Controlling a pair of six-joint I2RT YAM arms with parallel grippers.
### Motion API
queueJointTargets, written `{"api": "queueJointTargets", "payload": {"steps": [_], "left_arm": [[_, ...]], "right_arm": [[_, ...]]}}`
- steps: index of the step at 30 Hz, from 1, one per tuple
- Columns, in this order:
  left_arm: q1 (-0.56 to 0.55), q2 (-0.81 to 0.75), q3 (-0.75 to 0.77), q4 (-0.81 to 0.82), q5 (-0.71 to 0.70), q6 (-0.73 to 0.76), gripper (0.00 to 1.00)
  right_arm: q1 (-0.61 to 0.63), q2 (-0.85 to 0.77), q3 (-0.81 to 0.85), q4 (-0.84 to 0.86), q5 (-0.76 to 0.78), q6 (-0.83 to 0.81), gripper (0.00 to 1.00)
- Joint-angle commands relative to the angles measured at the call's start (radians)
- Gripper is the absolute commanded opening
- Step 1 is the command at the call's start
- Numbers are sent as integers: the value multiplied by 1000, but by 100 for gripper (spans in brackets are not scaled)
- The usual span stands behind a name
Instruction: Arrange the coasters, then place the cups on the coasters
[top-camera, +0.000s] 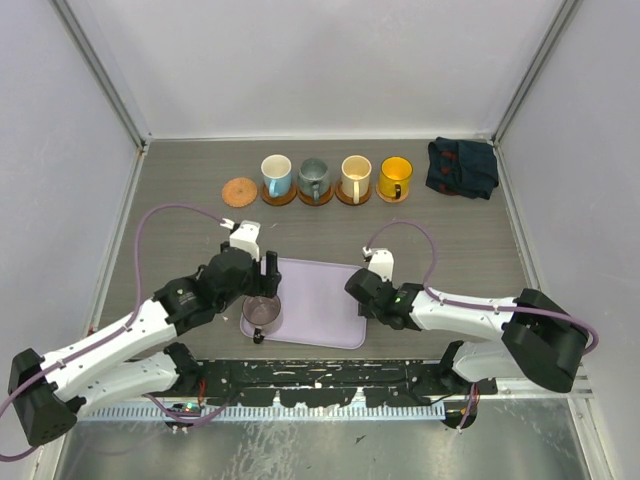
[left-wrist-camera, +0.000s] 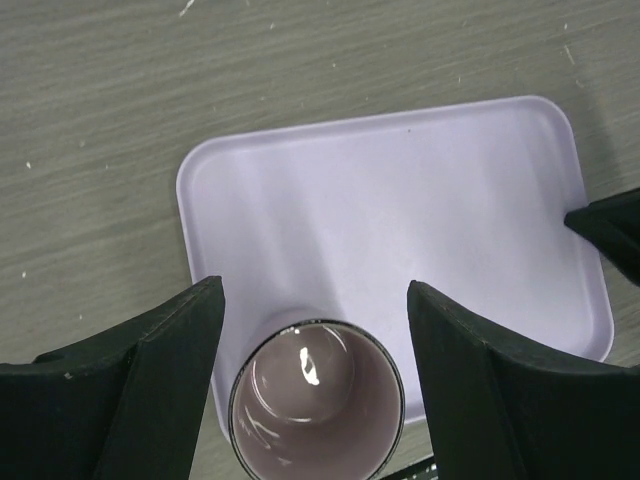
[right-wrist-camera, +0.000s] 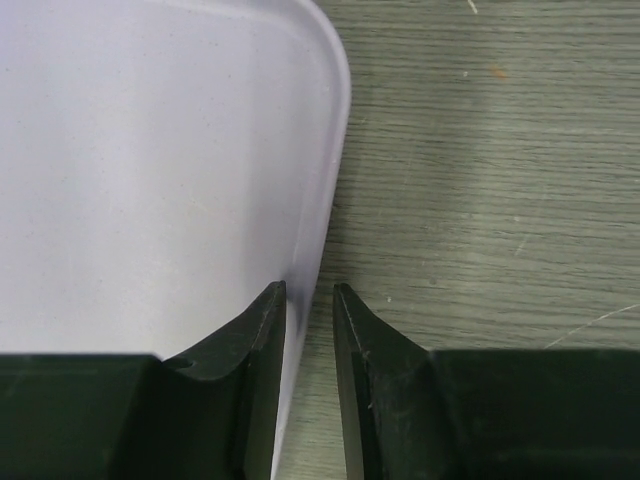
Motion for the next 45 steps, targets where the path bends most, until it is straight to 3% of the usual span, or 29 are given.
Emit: {"api": "queueJointTargets", "payload": {"steps": [1,23,28,34,45], "left_arm": [[-27,-28,10,-69,-61,-60,75],[-186,-89,96,-369,41,-158,76],[-201,-125,101,-464,72,-199,72],[-244,-104,60,-436,141,-220,74],[-332,-17,11,-334,139,-261,75]], "right_arm": [[3,1,-14,-97,69,36,30],[-30,33,7,-210,163,58,32],[-32,32,4,-217,150,68,31],[-32,39,12,-213,145,62,32],[-32,15,1,-213,139,67,32]]}}
